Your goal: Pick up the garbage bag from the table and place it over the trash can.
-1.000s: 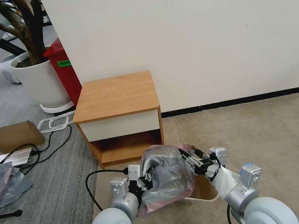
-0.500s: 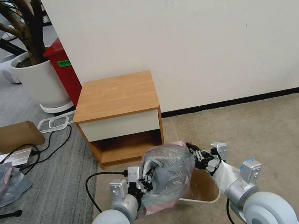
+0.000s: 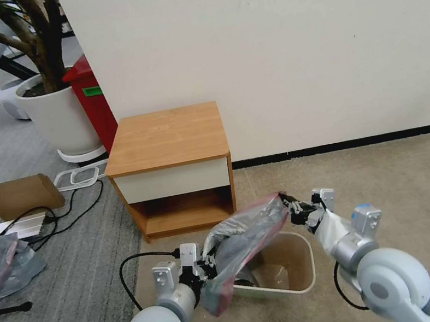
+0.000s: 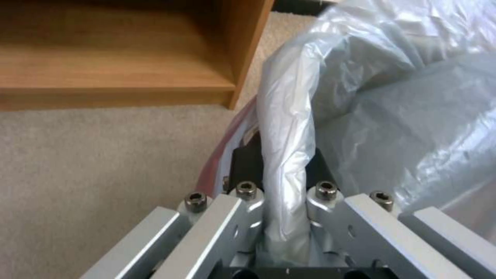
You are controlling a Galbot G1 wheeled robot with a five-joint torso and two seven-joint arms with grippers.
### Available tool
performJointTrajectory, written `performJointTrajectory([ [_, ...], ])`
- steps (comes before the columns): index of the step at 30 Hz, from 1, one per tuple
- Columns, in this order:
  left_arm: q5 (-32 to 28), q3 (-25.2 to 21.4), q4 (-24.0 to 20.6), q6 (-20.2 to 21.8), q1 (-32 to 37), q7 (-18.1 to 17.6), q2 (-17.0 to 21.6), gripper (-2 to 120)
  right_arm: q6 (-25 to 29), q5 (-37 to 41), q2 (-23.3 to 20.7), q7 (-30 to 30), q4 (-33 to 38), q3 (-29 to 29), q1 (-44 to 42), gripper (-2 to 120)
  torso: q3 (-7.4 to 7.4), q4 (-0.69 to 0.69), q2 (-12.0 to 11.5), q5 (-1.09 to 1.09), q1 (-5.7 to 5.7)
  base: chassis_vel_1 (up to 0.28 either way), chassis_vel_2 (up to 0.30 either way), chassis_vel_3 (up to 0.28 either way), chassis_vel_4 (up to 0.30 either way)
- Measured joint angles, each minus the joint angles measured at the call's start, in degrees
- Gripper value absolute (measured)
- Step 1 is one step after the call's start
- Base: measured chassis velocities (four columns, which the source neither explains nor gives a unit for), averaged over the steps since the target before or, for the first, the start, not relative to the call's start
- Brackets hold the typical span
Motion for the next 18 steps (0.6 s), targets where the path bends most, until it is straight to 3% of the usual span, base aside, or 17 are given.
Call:
performJointTrajectory([
  [18, -8.33, -4.03, 1.88, -1.85, -1.22, -0.3, -1.19, 5, -5.35, 11.65, -1.22, 11.77, 6.41, 3.5, -5.7, 2, 0.0, -0.01, 0.0, 0.0, 0.0, 0.0, 0.0, 0.0, 0.0],
])
